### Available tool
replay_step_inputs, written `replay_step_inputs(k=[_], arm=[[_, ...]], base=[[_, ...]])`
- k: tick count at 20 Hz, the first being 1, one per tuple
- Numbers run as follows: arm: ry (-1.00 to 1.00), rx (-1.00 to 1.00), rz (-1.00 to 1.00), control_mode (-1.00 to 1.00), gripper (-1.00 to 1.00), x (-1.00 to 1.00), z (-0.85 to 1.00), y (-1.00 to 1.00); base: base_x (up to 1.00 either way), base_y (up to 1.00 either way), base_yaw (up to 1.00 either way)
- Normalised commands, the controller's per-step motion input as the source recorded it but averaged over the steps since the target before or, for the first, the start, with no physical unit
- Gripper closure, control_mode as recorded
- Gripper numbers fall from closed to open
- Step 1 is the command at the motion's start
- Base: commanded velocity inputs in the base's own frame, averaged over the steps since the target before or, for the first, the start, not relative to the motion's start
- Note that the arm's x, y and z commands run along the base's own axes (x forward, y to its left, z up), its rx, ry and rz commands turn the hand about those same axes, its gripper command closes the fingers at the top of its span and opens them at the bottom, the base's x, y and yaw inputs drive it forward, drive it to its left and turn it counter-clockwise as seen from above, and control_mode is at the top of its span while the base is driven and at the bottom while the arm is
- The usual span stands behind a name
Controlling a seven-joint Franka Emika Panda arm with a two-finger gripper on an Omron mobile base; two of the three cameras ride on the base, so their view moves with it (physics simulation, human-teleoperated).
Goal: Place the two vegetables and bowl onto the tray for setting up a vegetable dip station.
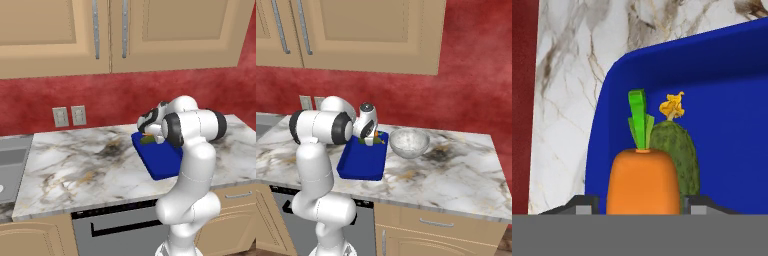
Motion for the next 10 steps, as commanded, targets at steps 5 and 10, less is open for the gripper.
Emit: replay_step_inputs(k=[5,10], arm=[[0.00,0.00,0.00,-1.00,-1.00,0.00,0.00,0.00],[0.00,0.00,0.00,-1.00,-1.00,-0.01,0.04,-0.05]], base=[[0.00,0.00,0.00],[0.00,0.00,0.00]])
